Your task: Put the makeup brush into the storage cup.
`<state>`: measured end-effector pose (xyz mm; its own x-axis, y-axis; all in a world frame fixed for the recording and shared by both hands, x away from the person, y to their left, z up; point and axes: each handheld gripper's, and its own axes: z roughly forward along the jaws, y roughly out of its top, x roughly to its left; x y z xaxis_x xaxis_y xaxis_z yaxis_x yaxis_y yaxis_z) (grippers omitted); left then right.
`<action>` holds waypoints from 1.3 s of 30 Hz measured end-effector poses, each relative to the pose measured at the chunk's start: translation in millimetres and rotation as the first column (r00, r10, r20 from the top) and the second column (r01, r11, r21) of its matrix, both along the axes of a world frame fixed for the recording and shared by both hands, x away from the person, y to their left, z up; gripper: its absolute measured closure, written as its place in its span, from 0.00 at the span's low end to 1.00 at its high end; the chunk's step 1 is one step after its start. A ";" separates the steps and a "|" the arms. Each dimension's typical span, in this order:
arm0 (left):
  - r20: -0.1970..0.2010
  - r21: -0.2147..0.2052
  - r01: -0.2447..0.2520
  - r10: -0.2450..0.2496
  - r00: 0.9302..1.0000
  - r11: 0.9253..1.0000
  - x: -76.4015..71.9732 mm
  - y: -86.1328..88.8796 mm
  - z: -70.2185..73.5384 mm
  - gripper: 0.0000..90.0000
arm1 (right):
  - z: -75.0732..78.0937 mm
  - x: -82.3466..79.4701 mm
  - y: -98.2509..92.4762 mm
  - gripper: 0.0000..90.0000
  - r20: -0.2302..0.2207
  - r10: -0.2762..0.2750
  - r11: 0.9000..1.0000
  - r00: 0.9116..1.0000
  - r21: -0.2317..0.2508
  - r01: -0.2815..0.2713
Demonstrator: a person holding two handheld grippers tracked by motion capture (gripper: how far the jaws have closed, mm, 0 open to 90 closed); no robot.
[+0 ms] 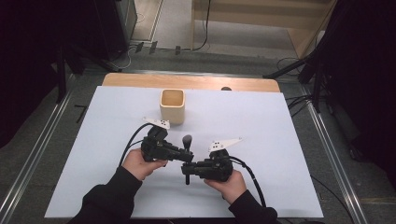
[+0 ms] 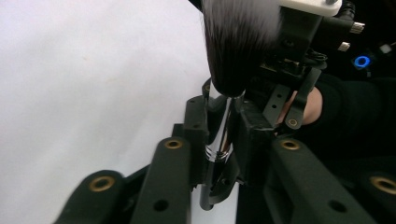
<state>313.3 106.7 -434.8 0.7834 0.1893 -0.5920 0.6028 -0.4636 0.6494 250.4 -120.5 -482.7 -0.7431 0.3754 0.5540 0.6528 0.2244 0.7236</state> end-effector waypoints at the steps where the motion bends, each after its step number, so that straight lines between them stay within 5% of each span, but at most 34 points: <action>1: 0.000 -0.003 0.001 -0.001 1.000 1.000 -0.4 -0.1 0.4 0.81 | 0.1 0.0 -0.1 0.88 0.001 -0.001 1.000 1.000 -0.002 0.001; 10: 0.040 -0.011 -0.038 0.039 0.998 0.999 -5.6 -1.0 1.8 0.51 | 1.4 0.2 -2.4 0.88 0.001 -0.010 1.000 1.000 0.003 0.010; 17: 0.068 -0.041 -0.086 0.089 0.994 0.995 -9.2 2.2 -0.4 0.40 | 1.3 0.5 -3.4 0.88 -0.004 -0.020 1.000 1.000 0.008 0.020; 22: 0.066 -0.063 -0.127 0.131 0.989 0.990 -14.0 1.4 -2.9 0.40 | -0.4 0.9 -5.3 0.88 -0.021 -0.034 0.999 0.999 0.028 0.035; 39: 0.030 -0.084 -0.218 0.221 0.975 0.972 -19.7 -1.2 -6.7 0.70 | -1.2 1.2 -7.4 0.88 -0.031 -0.058 0.998 0.998 0.032 0.059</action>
